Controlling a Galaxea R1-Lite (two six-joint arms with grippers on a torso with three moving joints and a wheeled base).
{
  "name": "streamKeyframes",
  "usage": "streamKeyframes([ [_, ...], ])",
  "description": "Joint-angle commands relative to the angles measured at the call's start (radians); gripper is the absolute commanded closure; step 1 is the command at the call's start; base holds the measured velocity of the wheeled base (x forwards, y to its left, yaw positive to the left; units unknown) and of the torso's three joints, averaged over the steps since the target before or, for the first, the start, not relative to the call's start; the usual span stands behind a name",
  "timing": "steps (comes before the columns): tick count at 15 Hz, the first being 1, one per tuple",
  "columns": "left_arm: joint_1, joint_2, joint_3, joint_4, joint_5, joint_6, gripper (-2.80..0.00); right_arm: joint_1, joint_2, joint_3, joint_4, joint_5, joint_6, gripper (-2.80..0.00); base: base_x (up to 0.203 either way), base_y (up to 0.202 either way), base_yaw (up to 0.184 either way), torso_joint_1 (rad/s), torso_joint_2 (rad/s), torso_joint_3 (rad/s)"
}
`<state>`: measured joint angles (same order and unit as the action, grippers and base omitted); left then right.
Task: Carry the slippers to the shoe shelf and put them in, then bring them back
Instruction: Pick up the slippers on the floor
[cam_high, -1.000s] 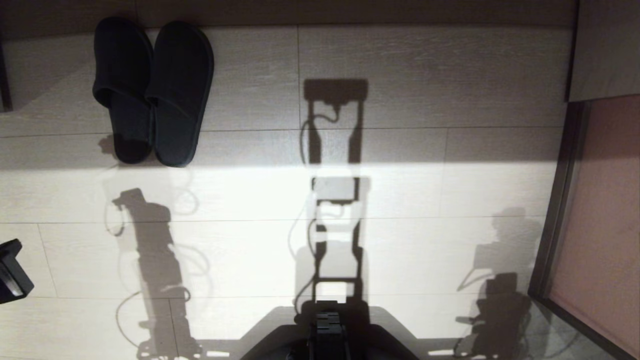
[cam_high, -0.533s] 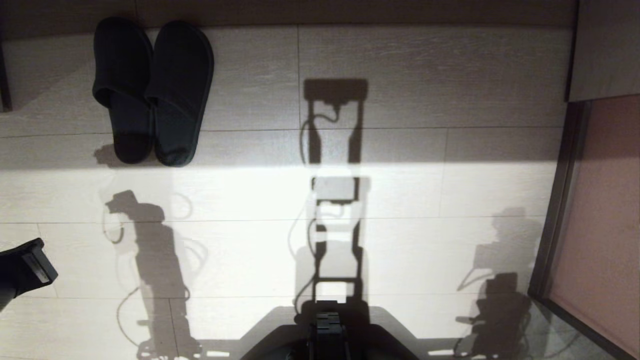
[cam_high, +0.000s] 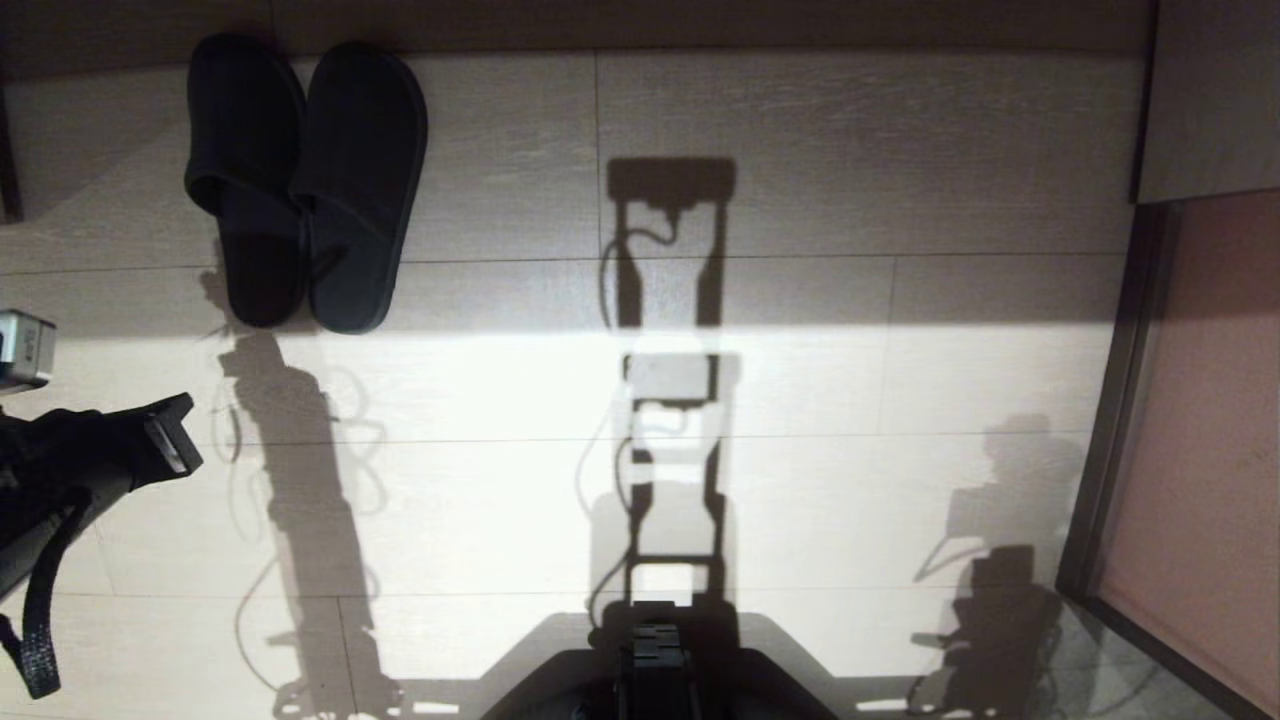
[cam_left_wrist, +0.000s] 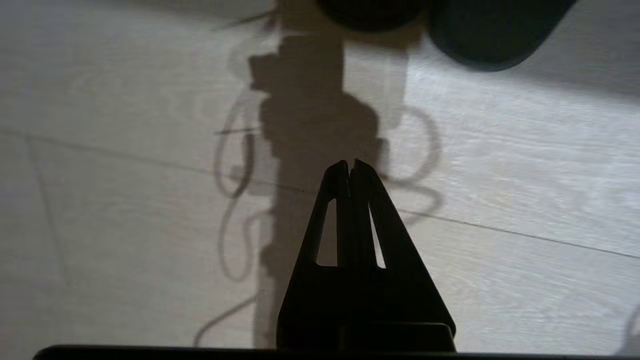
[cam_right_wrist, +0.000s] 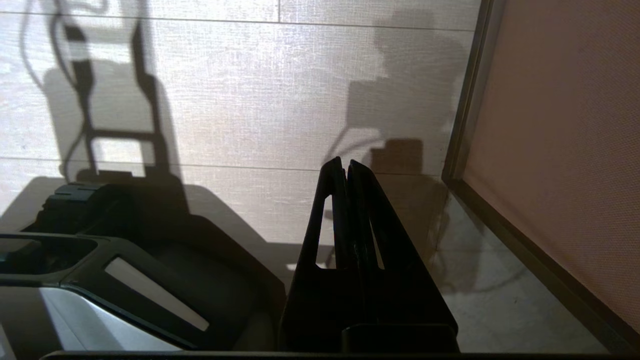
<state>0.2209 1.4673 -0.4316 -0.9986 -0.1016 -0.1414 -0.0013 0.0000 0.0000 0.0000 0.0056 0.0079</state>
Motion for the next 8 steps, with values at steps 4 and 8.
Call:
streamKeyframes([
  [4,-0.038,-0.009,-0.032,-0.027,-0.026,-0.005,0.00,0.000,-0.002,0.000,0.000,0.001,0.000,0.00,0.000,0.000,0.000,0.000,0.00,0.000],
  [8,-0.030,0.027,-0.034,-0.101,-0.021,0.002,-2.80,0.000,-0.002,0.000,0.000,0.001,0.000,0.00,0.000,0.000,0.000,0.000,0.00,0.000],
])
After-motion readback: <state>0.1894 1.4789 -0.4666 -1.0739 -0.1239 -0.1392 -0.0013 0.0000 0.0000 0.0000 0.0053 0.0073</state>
